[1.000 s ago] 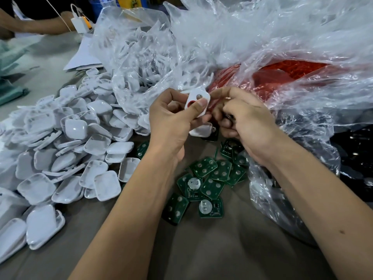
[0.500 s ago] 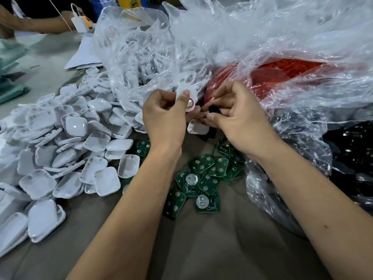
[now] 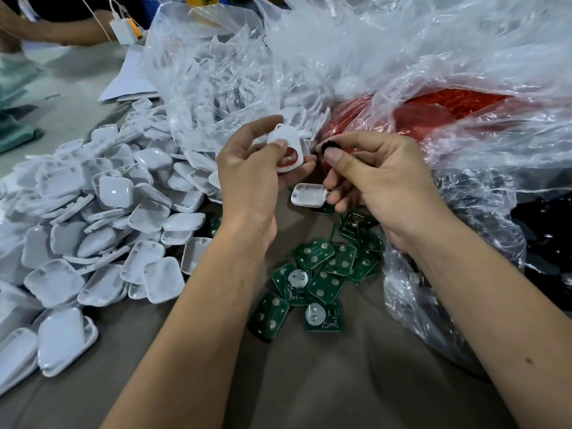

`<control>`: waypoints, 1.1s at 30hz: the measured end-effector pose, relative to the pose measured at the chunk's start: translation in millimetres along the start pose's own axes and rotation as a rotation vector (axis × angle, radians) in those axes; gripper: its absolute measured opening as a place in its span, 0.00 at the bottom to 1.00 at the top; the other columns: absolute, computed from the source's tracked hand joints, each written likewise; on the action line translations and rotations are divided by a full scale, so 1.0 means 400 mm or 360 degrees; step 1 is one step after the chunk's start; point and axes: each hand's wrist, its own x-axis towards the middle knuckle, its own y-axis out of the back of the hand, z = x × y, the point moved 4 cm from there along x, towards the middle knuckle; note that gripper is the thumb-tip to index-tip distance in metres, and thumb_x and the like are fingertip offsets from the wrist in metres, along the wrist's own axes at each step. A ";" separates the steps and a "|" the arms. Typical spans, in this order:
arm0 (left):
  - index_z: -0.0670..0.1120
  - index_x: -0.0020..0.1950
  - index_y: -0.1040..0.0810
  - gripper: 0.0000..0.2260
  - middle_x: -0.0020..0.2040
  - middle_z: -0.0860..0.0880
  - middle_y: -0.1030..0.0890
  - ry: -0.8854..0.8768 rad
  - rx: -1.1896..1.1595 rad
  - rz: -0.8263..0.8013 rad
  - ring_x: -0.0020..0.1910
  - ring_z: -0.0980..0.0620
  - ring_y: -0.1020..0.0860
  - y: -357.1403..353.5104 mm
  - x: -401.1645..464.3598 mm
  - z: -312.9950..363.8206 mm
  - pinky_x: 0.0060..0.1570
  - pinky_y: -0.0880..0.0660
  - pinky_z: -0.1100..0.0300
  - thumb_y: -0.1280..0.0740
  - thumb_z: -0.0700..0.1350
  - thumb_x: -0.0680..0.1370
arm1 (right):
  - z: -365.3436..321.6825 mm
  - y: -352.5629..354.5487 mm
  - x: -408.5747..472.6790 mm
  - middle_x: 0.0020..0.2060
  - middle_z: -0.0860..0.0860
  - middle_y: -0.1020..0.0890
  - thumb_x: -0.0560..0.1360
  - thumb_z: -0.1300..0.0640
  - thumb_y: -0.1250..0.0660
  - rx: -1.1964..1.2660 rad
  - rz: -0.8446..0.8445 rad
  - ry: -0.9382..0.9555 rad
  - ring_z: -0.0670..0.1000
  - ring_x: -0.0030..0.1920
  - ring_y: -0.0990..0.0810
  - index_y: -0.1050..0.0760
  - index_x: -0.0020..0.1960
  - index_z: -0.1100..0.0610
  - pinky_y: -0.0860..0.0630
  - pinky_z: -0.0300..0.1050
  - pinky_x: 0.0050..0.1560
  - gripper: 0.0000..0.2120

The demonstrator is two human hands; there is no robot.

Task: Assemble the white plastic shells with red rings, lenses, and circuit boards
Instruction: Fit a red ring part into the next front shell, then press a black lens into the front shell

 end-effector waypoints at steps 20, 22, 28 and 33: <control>0.42 0.47 0.17 0.04 0.40 0.42 0.16 0.0000 -0.0052 0.0075 0.38 0.44 0.15 0.000 -0.006 0.015 0.35 0.20 0.59 0.29 0.35 0.79 | -0.011 -0.012 -0.013 0.39 0.58 0.12 0.73 0.71 0.24 0.0030 0.0067 0.0227 0.59 0.41 0.11 0.17 0.54 0.63 0.15 0.44 0.43 0.11; 0.42 0.47 0.18 0.04 0.39 0.43 0.16 -0.0012 -0.0054 0.0032 0.39 0.45 0.15 -0.003 -0.007 0.015 0.34 0.20 0.59 0.29 0.35 0.79 | -0.010 -0.011 -0.012 0.40 0.58 0.12 0.74 0.72 0.25 0.0042 0.0089 0.0199 0.59 0.41 0.11 0.17 0.53 0.63 0.15 0.44 0.43 0.09; 0.41 0.49 0.19 0.01 0.40 0.42 0.17 -0.0062 0.0075 -0.0109 0.40 0.42 0.15 -0.012 -0.015 0.010 0.37 0.18 0.53 0.28 0.37 0.79 | -0.005 0.001 -0.008 0.36 0.57 0.13 0.77 0.72 0.29 0.0286 0.0236 -0.0021 0.56 0.37 0.12 0.19 0.46 0.64 0.16 0.41 0.40 0.05; 0.44 0.46 0.17 0.02 0.40 0.40 0.16 -0.0146 0.0246 -0.0205 0.39 0.44 0.17 -0.016 -0.018 0.008 0.39 0.19 0.53 0.25 0.38 0.77 | -0.004 0.003 -0.013 0.42 0.61 0.12 0.79 0.67 0.29 0.0273 0.0204 -0.0199 0.58 0.40 0.11 0.19 0.47 0.63 0.15 0.47 0.40 0.02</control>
